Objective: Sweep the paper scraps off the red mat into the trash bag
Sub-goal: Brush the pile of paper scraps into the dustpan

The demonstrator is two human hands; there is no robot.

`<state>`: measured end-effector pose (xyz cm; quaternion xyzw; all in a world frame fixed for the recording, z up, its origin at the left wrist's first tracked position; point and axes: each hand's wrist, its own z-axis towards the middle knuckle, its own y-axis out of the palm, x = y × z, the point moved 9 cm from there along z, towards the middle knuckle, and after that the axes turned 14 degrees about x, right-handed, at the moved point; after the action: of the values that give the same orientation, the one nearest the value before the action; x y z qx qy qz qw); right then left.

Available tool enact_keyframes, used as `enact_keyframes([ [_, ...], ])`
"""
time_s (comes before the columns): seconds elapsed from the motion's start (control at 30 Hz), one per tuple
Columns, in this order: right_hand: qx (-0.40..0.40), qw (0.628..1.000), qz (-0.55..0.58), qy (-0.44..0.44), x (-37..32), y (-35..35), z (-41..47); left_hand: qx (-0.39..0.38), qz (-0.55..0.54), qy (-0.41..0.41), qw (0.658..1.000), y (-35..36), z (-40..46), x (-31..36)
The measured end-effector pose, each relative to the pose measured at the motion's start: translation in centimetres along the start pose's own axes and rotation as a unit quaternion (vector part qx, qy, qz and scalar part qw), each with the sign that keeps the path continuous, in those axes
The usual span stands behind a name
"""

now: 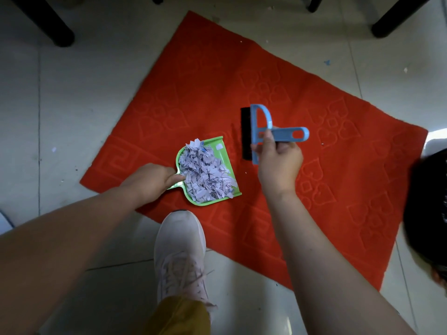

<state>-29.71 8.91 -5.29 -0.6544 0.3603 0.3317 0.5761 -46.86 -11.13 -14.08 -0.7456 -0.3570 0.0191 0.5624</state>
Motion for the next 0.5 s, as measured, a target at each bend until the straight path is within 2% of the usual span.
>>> enact_keyframes([
  [0.17, 0.034, 0.999, -0.010, 0.004, 0.3, -0.9, 1.3, -0.002, -0.007, -0.001, 1.000, 0.1, 0.2, 0.0],
  [0.27, -0.019, 0.998, -0.044, 0.031, 1.5, 0.6, 0.1, -0.001, -0.012, 0.001, 1.000, 0.2, 0.2, 0.0],
  [0.37, -0.059, 0.996, -0.005, 0.062, 2.0, 1.4, -1.0, 0.004, -0.007, 0.007, 1.000, 0.3, 0.2, 0.2],
  [0.5, -0.001, 0.994, 0.068, 0.081, 1.6, -1.4, 0.0, 0.008, -0.018, 0.005, 1.000, 0.3, 0.4, 0.6],
])
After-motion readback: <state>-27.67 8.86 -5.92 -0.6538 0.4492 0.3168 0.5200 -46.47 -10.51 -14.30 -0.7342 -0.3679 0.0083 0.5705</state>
